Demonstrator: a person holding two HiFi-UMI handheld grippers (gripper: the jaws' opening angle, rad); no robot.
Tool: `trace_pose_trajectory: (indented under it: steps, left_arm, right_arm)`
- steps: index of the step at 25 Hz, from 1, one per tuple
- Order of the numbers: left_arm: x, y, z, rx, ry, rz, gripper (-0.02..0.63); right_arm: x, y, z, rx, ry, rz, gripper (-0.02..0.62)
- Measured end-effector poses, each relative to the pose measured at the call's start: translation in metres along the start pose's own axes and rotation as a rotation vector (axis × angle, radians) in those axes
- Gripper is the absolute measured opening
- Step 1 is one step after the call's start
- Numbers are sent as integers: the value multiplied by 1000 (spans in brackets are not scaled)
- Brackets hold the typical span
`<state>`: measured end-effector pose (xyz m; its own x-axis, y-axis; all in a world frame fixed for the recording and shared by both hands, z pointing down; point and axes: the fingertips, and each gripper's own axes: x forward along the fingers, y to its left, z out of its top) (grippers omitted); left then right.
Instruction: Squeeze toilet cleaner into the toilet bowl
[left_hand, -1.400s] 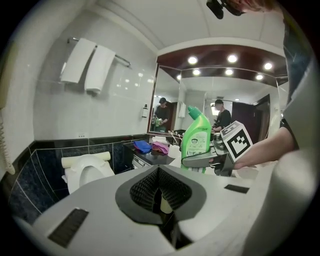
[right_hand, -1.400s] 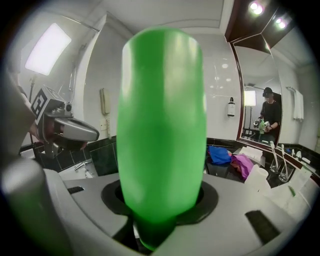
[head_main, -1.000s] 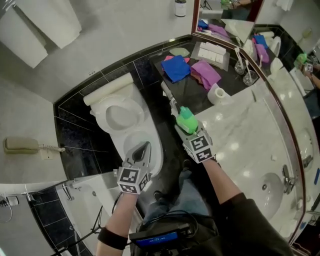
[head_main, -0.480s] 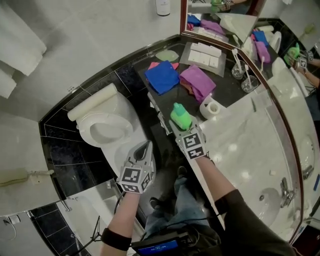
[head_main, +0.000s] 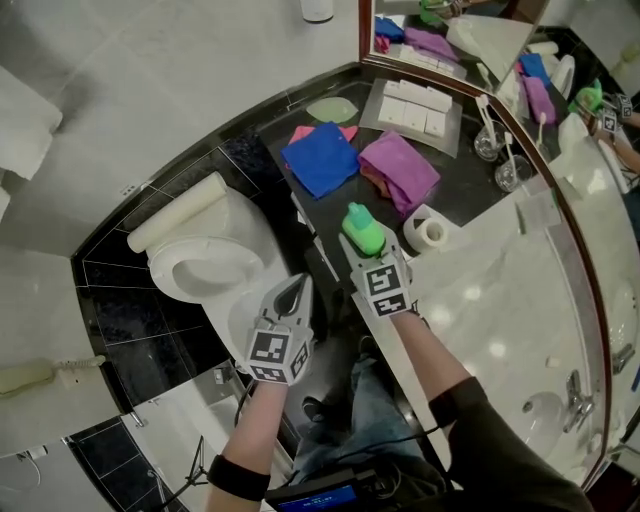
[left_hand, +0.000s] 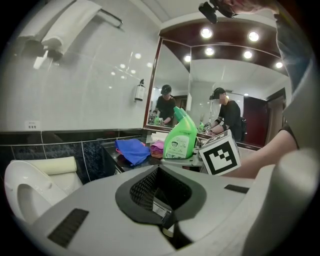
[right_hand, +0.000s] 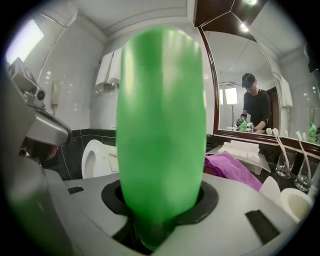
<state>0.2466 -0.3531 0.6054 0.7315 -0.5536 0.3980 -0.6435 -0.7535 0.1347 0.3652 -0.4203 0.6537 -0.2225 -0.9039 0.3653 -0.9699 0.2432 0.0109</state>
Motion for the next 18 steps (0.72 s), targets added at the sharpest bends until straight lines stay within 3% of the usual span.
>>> trace_pose_trajectory:
  steps: [18]
  left_arm:
    - [20,0,-9,3,30,-20,2]
  right_arm:
    - [13,-14,-16,20,-19,-78,213]
